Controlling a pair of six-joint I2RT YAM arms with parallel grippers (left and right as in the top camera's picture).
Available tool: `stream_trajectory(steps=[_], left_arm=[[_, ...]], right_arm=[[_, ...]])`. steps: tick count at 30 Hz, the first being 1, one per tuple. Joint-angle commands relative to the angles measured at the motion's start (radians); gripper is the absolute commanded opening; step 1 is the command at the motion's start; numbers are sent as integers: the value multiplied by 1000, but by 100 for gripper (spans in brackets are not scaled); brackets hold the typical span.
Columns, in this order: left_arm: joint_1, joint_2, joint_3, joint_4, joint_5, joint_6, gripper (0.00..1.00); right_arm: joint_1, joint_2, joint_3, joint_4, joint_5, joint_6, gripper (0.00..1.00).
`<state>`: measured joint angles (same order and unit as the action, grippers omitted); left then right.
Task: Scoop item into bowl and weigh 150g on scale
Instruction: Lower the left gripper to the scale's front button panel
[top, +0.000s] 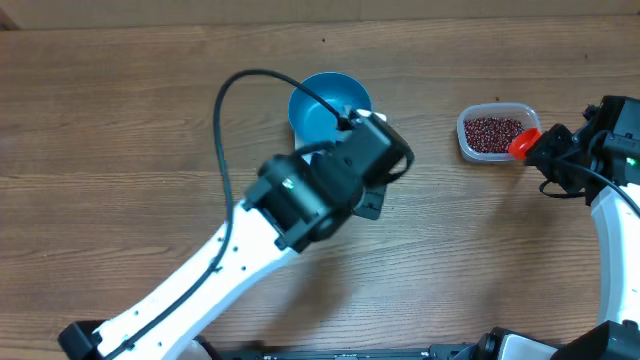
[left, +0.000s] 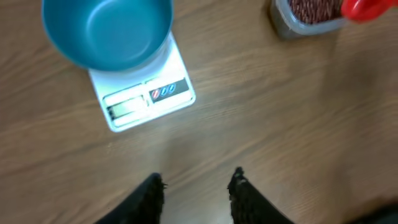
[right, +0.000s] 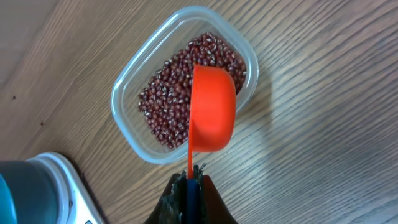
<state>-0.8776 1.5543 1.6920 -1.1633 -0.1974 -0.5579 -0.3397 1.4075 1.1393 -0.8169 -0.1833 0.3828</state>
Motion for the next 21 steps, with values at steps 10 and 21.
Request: stream_trajectory(steps=[10,21], left_arm=[[17,42,-366,362,-63,-93,4],[94,200,-422,544,-107,-16,4]], right_arm=[[-1,7,23,-8,-20,-14,4],[-1,7,23,-7,-20,-17,4]])
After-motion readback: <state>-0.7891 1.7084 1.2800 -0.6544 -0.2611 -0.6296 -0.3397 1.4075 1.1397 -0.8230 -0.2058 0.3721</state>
